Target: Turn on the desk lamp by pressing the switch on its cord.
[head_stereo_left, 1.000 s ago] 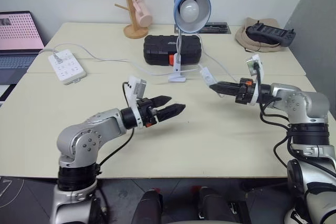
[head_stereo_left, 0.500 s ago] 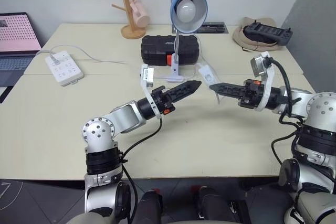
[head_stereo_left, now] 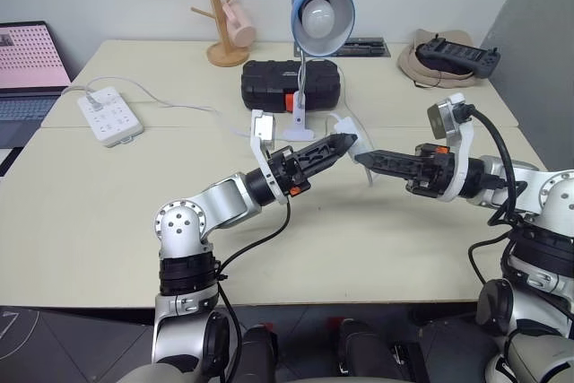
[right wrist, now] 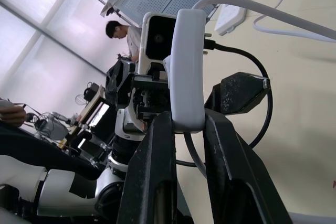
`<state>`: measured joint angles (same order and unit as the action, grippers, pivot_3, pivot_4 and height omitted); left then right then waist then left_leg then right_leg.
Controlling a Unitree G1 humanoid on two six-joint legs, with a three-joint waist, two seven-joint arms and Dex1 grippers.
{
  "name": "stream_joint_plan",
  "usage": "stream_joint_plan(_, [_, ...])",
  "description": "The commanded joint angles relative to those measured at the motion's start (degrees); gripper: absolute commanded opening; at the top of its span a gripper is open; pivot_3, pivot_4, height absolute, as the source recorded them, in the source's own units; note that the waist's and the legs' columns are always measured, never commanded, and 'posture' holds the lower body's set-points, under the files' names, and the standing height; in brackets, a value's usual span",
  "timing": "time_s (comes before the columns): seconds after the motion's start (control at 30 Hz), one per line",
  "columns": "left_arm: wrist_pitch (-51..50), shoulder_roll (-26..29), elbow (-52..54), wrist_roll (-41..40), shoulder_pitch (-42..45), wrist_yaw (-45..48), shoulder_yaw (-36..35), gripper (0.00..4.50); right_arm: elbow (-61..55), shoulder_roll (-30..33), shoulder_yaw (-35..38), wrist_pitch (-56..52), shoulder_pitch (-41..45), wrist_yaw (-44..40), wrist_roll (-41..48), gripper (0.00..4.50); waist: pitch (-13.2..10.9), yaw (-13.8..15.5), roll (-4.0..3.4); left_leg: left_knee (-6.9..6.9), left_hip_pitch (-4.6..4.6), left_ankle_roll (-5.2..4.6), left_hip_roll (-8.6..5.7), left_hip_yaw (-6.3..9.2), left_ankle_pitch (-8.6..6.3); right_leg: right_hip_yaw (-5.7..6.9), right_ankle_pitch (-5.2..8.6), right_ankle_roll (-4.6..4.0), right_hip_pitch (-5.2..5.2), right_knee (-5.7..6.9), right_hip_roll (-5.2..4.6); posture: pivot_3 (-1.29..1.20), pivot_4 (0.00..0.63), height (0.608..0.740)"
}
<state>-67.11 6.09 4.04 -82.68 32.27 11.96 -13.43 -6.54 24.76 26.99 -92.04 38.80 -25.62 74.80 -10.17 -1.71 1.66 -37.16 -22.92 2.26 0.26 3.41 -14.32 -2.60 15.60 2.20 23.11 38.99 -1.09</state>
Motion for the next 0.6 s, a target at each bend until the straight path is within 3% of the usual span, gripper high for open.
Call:
stream_joint_plan(0.03, [0.8, 0.3, 0.4, -1.9, 0.3, 1.5, 0.6, 3.81, -1.3, 1.3, 0.8, 0.5, -0.5, 2.8, 5.6, 0.34, 0.0, 0.0, 0.0, 0.0, 0.0, 0.0, 0.0, 0.0, 0.0, 0.0, 0.0, 0.0, 0.0, -0.01, 0.0, 0.0, 0.15, 0.74])
stream_joint_plan(0.6, [1.9, 0.8, 2.6, -6.1, 0.1, -1.2, 2.9, 0.69, -0.7, 6.8, -6.8, 9.7, -3.3, 10.9, 19.2, 0.34, 0.0, 0.0, 0.01, 0.03, -0.02, 0.0, 0.01, -0.01, 0.0, -0.01, 0.01, 0.01, 0.0, -0.06, 0.02, 0.0, 0.15, 0.74])
